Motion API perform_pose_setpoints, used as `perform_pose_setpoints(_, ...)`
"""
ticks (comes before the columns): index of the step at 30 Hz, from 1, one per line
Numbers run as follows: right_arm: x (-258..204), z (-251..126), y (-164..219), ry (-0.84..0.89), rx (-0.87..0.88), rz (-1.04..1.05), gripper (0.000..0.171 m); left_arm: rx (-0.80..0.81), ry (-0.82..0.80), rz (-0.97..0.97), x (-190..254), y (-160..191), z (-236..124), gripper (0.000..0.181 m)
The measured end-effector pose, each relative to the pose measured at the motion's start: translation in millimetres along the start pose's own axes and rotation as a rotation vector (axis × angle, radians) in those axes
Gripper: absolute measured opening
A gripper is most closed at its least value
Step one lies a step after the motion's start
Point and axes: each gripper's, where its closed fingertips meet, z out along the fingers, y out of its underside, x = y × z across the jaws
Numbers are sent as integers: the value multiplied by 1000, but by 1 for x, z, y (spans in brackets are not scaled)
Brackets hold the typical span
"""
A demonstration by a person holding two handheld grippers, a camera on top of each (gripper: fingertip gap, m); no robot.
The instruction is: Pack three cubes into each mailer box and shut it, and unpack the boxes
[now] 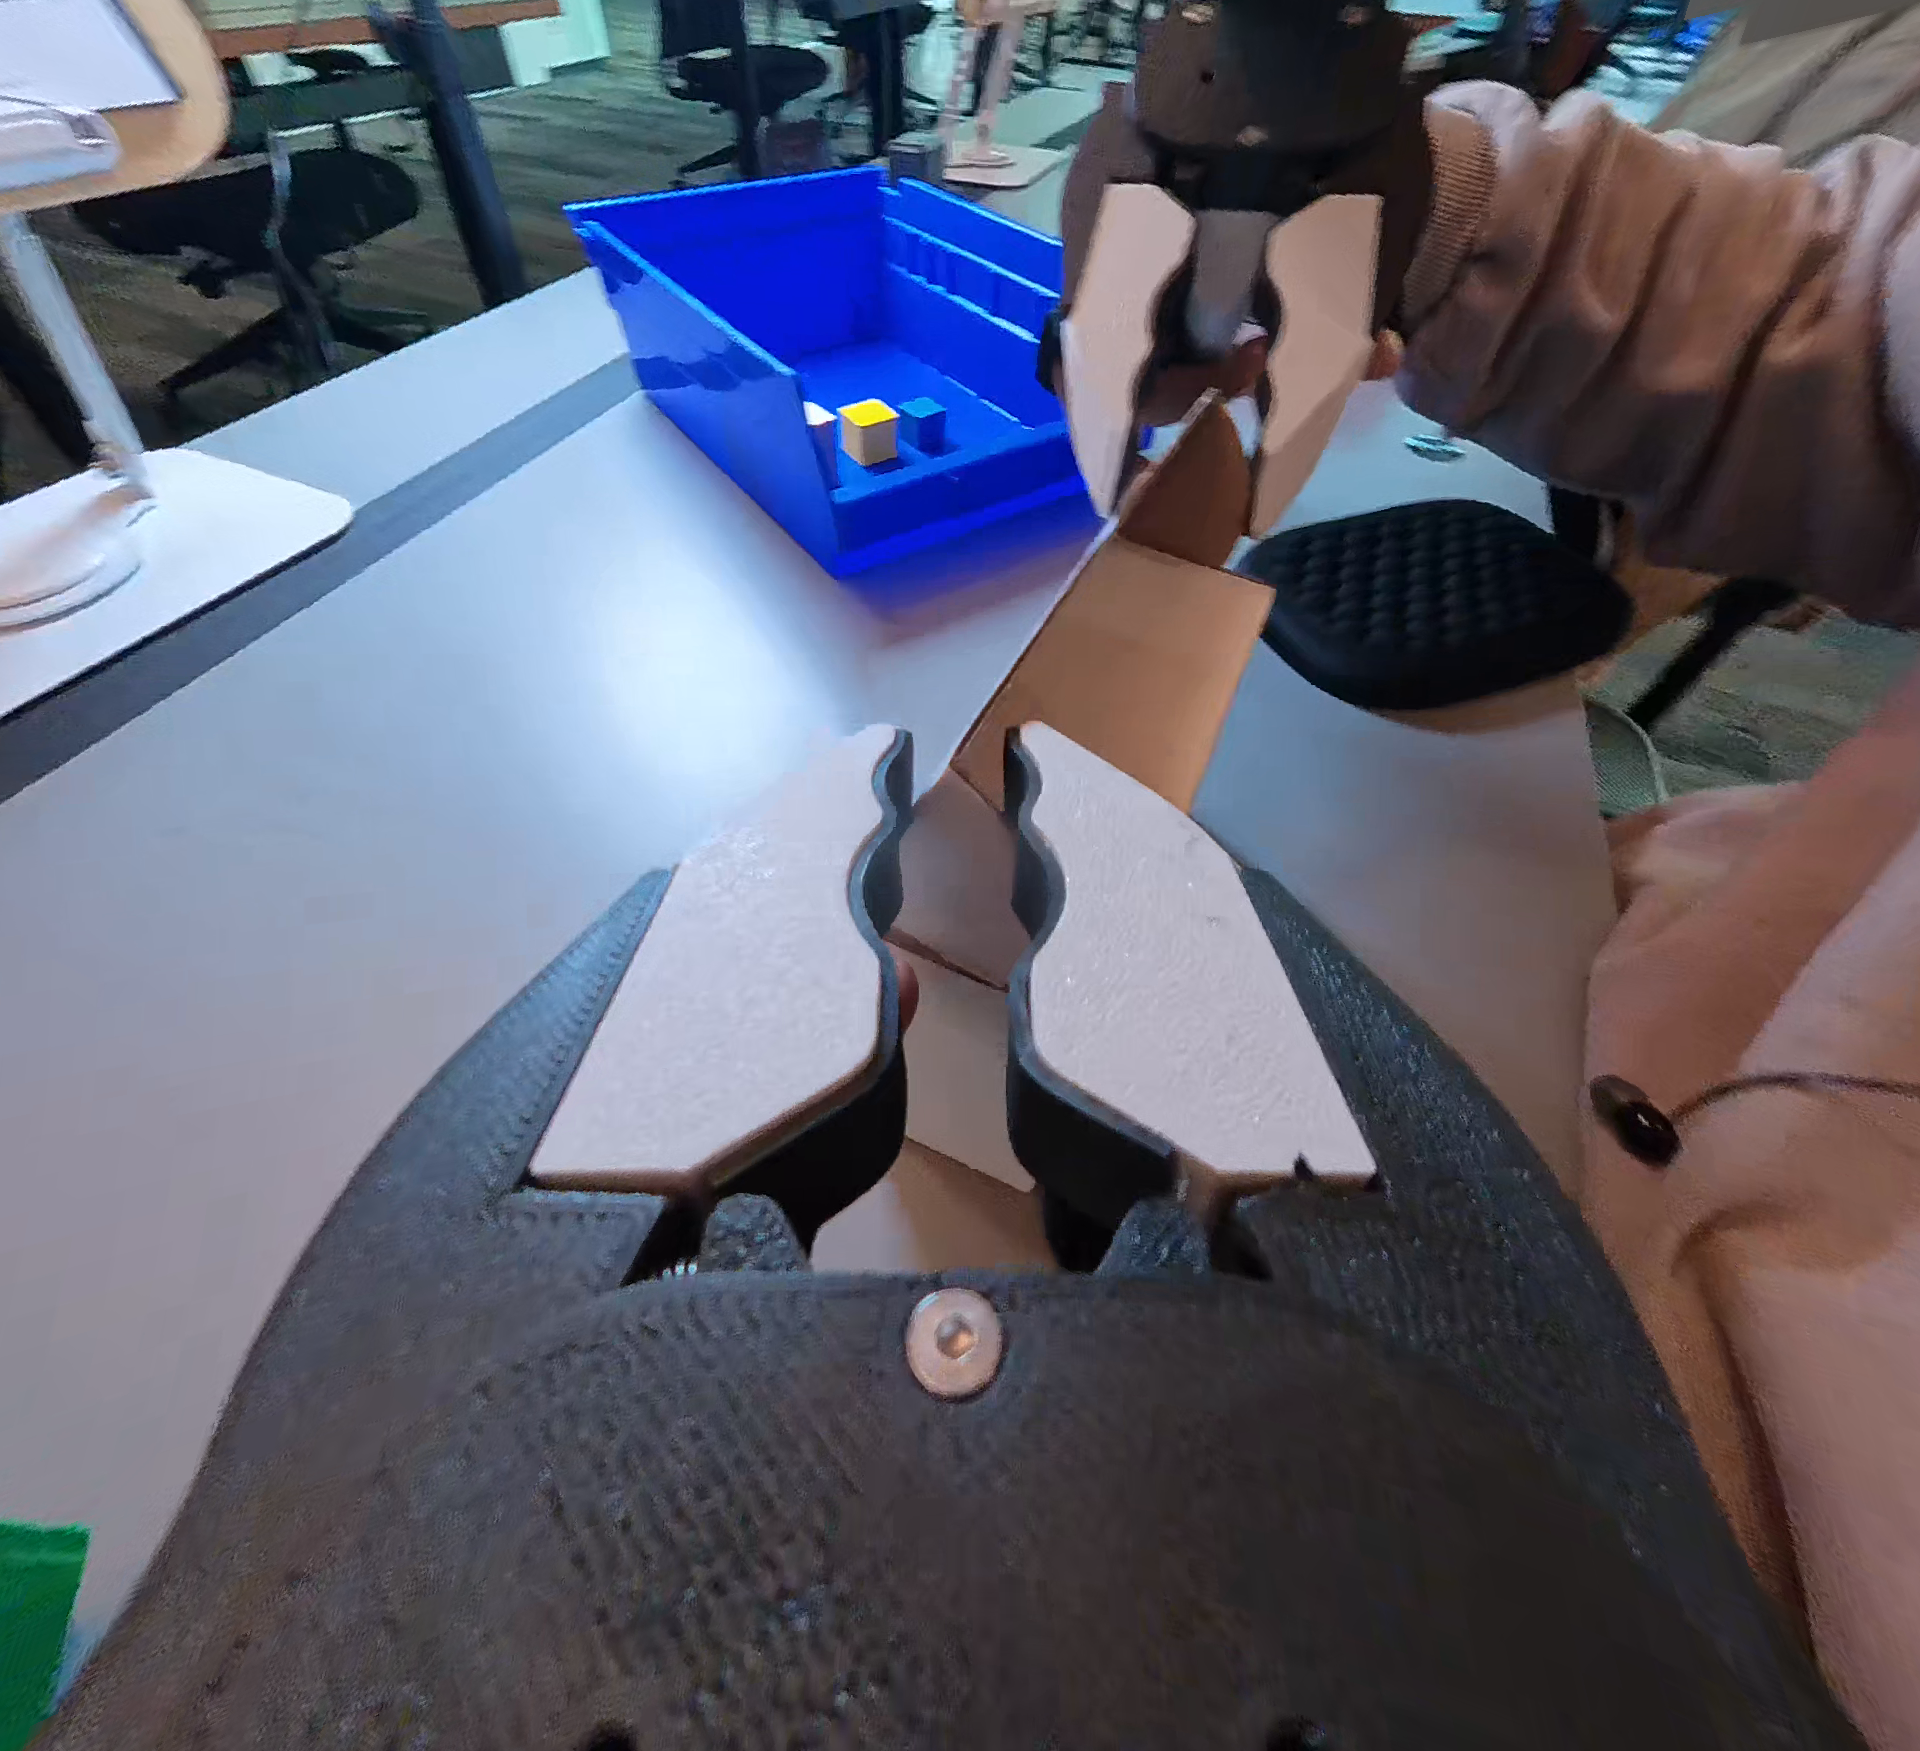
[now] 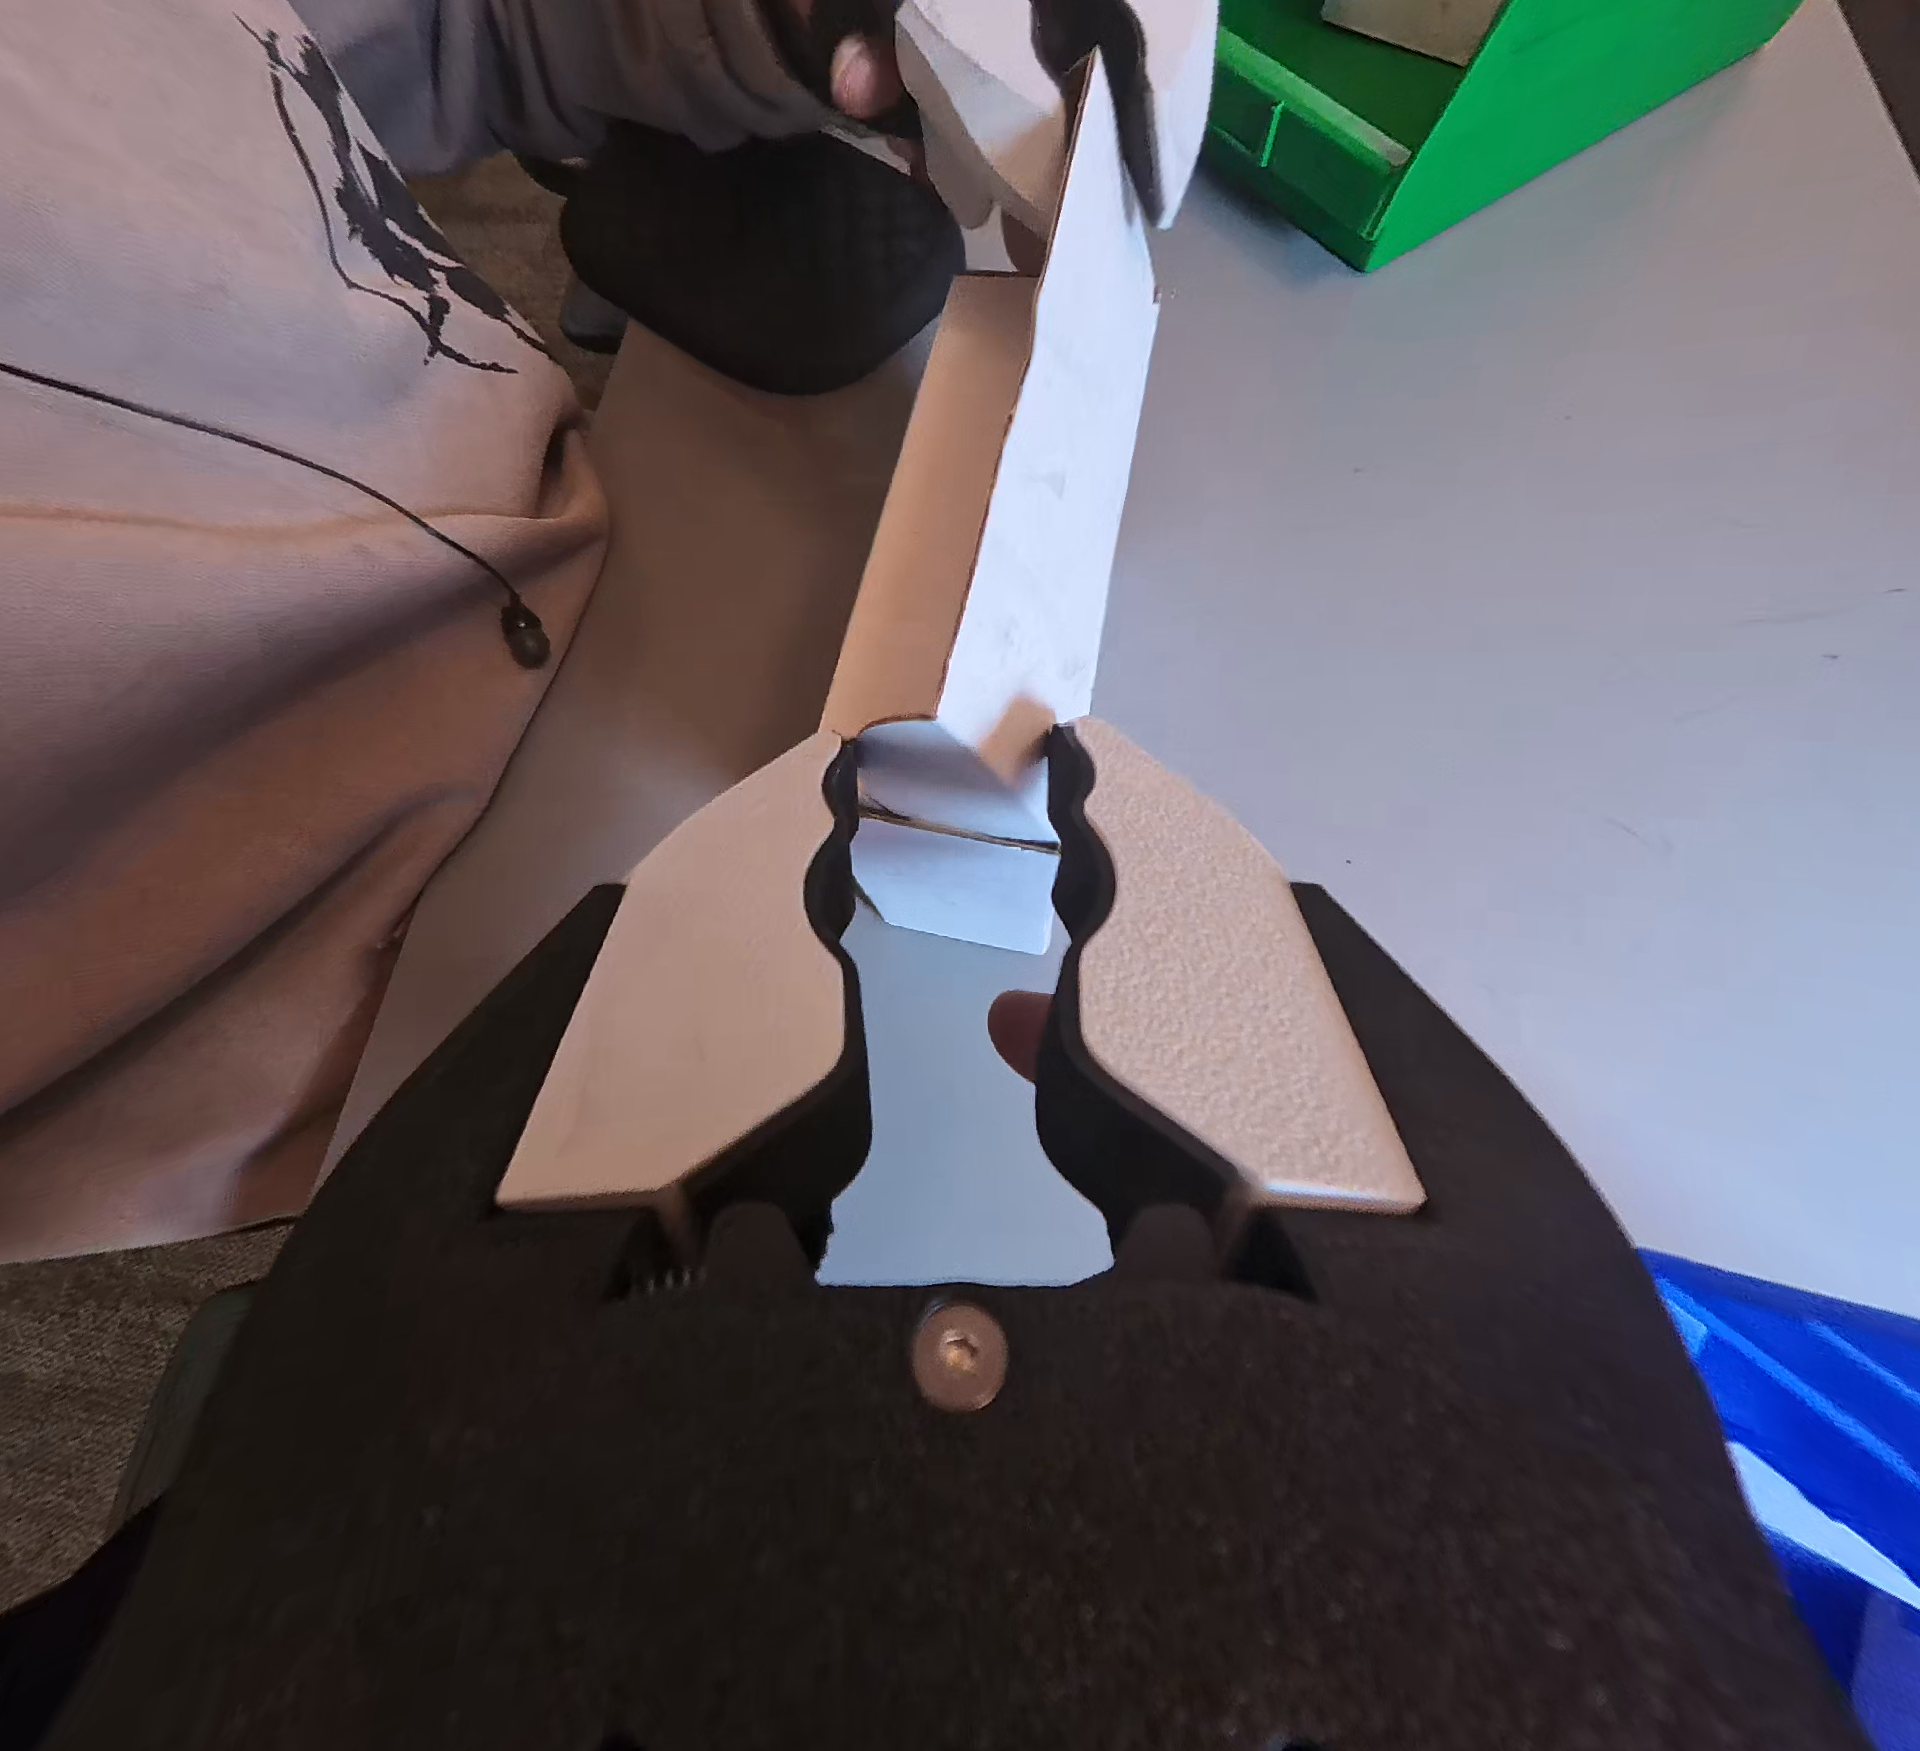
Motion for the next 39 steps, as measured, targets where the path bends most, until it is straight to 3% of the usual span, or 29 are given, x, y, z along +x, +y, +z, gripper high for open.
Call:
perform_pose_setpoints(2,3,-1,0,4,12,11,33,-7,144,49,16,1,-4,19)
perform_pose_setpoints(6,4,-2,0,-55,29,20,34,-30,345,249,28,10,-14,45)
perform_pose_setpoints(12,6,-1,0,-86,0,7,34,-142,493,294,19,20,-22,42)
perform_pose_setpoints(20,7,0,0,-48,-10,-1,34,-168,430,234,16,21,-15,36)
perform_pose_setpoints(31,4,5,7,147,-176,-243,35,-296,245,443,26,30,-15,39)
perform_pose_setpoints(32,3,6,7,167,-185,-268,35,-300,248,461,29,30,-17,41)
perform_pose_setpoints(34,1,5,8,208,-210,-301,36,-323,239,502,33,32,-21,66)
perform_pose_setpoints(39,-10,-4,-4,274,-130,-337,51,-253,138,559,38,24,-32,64)
